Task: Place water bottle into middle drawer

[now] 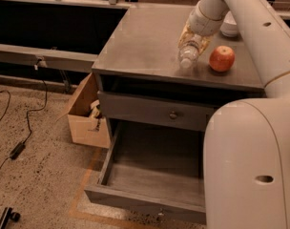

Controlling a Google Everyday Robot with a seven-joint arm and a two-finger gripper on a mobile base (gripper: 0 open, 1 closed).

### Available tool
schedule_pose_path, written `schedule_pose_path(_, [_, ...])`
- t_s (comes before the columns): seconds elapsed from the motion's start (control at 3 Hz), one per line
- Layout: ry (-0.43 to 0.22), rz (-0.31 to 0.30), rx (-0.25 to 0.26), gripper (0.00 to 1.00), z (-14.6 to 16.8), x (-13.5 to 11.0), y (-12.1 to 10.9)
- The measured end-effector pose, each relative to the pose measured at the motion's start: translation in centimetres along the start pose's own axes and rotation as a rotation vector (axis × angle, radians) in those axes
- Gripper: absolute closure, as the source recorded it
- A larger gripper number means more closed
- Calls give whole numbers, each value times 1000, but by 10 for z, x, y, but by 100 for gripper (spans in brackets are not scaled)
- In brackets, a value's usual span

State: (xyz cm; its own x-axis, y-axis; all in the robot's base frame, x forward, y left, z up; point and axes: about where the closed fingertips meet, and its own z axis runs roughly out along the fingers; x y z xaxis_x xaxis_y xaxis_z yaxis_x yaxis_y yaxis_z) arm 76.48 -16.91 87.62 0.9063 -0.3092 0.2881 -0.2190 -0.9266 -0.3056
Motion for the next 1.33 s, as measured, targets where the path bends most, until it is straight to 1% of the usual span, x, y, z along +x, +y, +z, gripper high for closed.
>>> schedule_pose_path(0.33, [1,0,0,100,0,0,0])
schedule_pose_path(0.67, [-26,6,-6,100,-2,-16,-5])
schedule_pose_path(1.0, [-30,32,84,100,-29,-49,-25])
schedule_pose_path(1.33, [-32,64,217,100,-58,-94,-48])
